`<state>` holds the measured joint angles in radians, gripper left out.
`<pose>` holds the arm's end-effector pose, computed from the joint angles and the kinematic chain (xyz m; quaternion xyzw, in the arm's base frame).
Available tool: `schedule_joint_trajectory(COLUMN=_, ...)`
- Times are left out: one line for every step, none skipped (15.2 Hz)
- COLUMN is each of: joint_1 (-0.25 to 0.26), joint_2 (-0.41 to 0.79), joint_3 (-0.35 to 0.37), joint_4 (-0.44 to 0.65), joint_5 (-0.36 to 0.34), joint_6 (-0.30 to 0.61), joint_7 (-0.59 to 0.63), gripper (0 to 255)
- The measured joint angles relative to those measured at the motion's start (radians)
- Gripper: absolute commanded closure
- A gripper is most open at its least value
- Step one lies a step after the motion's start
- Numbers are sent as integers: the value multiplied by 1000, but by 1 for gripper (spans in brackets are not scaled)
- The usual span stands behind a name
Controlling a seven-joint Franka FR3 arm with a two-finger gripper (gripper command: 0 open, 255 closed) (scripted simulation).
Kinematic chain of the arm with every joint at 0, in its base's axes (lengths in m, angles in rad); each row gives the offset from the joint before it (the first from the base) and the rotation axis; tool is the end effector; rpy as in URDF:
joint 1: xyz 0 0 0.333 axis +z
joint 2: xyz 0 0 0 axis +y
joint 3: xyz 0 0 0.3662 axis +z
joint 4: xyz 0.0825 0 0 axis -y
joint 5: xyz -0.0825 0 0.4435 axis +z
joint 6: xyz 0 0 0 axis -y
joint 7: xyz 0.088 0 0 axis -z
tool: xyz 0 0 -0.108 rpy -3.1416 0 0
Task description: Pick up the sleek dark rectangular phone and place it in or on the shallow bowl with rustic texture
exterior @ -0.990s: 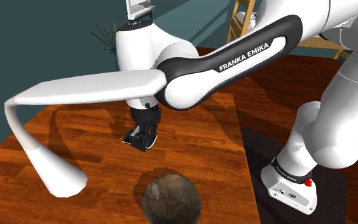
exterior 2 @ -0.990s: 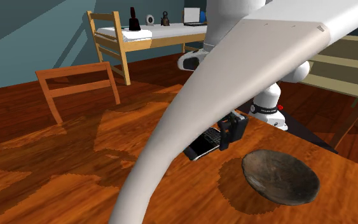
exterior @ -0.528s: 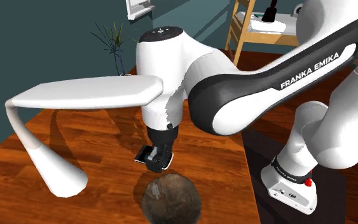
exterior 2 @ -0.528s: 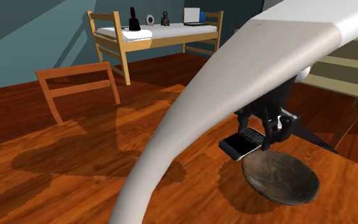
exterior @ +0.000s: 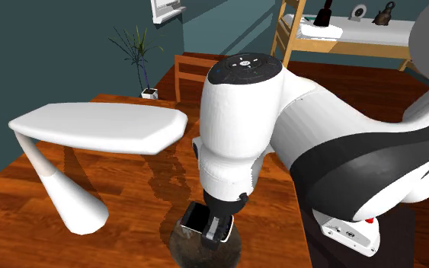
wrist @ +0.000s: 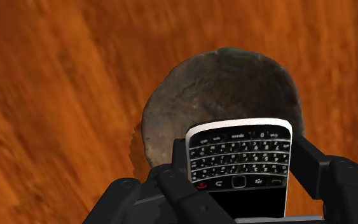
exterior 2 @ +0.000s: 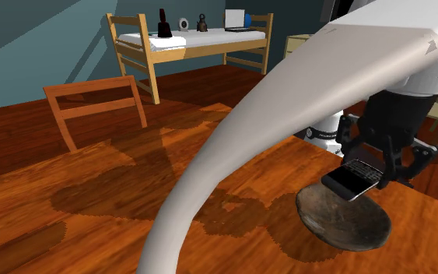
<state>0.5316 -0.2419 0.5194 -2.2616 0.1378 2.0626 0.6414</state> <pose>0.2461 0.4643 0.4685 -0.9861 -0.1660 -0.0043 0.0068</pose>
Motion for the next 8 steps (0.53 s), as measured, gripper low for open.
schedule_joint_trajectory(joint_1=3, joint_2=-2, joint_3=3, joint_4=-12, joint_5=2, joint_6=10, joint_7=4, gripper=255)
schedule_joint_trajectory(joint_1=4, joint_2=1, joint_3=7, joint_4=-20, joint_5=3, joint_6=21, joint_7=9, gripper=255)
schedule_joint_trajectory(joint_1=4, joint_2=7, joint_3=10, joint_4=-26, joint_5=1, joint_6=32, joint_7=11, gripper=255)
schedule_joint_trajectory(joint_1=4, joint_2=9, joint_3=11, joint_4=-39, joint_5=1, joint_6=47, joint_7=11, gripper=255)
schedule_joint_trajectory(joint_1=4, joint_2=17, joint_3=13, joint_4=-46, joint_5=-2, joint_6=61, joint_7=13, gripper=255)
schedule_joint_trajectory(joint_1=4, joint_2=22, joint_3=16, joint_4=-56, joint_5=-3, joint_6=76, joint_7=15, gripper=255)
schedule_joint_trajectory(joint_1=3, joint_2=30, joint_3=18, joint_4=-63, joint_5=-6, joint_6=91, joint_7=18, gripper=255)
schedule_joint_trajectory(joint_1=3, joint_2=40, joint_3=22, joint_4=-69, joint_5=-10, joint_6=105, joint_7=22, gripper=255)
